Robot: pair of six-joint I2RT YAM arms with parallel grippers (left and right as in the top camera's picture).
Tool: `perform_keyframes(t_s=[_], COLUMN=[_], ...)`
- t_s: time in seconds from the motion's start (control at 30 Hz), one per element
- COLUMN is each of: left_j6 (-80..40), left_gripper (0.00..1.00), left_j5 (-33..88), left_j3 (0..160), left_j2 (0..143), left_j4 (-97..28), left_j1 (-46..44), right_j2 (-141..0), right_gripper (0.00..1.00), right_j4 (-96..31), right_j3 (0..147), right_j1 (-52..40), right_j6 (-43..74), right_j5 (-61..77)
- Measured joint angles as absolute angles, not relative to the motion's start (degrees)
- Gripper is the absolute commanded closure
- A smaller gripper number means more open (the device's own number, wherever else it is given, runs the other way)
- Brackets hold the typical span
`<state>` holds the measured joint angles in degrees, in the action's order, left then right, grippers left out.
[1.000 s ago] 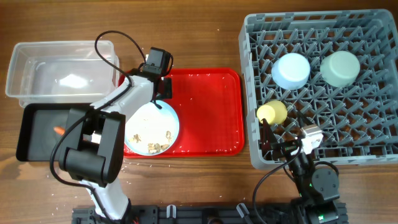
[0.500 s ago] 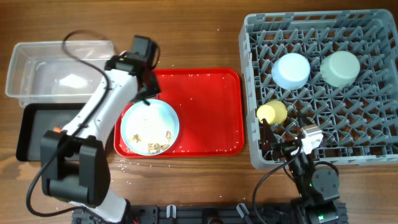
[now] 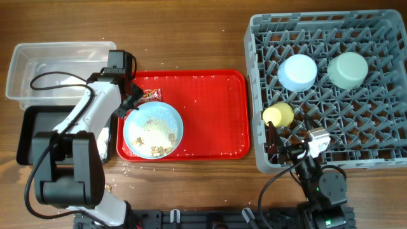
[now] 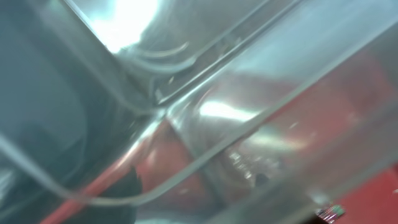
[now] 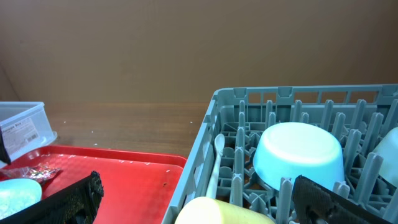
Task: Sort waste into correct bins and load items into the dishwasher rack
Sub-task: 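Drop the red candy wrapper into the clear bin with the left gripper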
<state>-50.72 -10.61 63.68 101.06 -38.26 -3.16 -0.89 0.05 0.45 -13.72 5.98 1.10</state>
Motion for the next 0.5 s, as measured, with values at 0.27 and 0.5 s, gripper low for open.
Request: perform_keyframes(t_s=[0.27, 0.5], left_j6=[-51.29, -51.27], left_gripper=[0.48, 0.96], left_j5=[-11.35, -11.35], left_j3=[63.68, 63.57], left_j2=[101.93, 104.38], left_j4=[-36.75, -33.91], left_j1=[-3.27, -3.31], right_j2=[-0.89, -0.89], right_gripper=[0.00, 0.00], right_j4=[0.05, 0.05], right_j3=[0.45, 0.45], right_j1=[-13.72, -13.72], right_j6=[6.00, 5.98], right_j5=[1.08, 1.10])
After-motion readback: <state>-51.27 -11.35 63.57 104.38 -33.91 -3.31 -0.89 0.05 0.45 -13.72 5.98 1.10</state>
